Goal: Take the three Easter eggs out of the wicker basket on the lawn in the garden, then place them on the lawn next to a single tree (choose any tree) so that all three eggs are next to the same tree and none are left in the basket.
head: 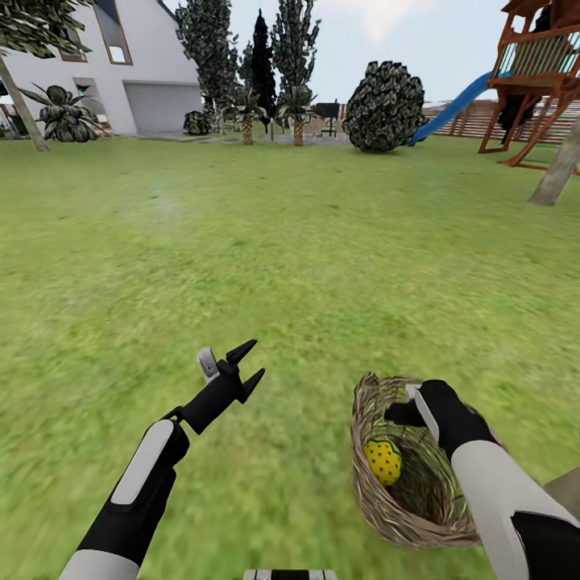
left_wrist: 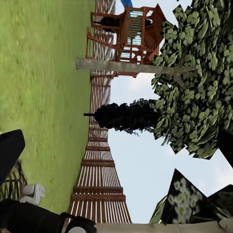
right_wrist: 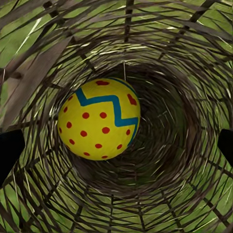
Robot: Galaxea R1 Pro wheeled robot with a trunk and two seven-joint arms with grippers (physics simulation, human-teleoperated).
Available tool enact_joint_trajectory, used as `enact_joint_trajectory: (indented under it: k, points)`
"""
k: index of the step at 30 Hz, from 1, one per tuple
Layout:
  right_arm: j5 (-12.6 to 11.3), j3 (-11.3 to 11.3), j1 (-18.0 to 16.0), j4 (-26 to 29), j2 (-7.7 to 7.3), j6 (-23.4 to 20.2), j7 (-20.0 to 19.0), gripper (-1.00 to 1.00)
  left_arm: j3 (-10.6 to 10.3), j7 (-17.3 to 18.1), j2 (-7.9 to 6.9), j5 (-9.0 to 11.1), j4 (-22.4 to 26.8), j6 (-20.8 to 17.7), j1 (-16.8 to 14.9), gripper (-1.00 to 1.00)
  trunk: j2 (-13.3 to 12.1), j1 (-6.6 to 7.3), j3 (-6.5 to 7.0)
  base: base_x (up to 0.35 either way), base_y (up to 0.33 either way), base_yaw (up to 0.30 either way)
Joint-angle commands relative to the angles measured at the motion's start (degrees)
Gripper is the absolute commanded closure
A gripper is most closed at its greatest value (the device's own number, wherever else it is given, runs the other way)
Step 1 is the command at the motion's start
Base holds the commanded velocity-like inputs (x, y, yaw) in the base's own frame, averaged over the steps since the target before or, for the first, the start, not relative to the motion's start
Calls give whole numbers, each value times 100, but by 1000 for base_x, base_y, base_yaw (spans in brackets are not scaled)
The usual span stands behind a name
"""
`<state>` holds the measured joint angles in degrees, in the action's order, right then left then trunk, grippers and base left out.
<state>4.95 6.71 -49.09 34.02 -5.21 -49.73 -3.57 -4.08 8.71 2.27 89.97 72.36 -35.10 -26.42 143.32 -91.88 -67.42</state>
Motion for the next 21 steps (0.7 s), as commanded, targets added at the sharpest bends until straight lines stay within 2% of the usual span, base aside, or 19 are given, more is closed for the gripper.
enact_joint_trajectory:
  k: [1, 21]
  points:
    - [51, 21, -2, 8, 3, -23, -38, -100, 3, 8, 2, 19, -3, -21, -3, -100, 4, -1, -27, 0, 0, 0]
    - [46, 26, -1, -96, 18, -34, -32, -100, 3, 8, 2, 12, -3, -23, -3, -100, 30, -53, -470, 0, 0, 0]
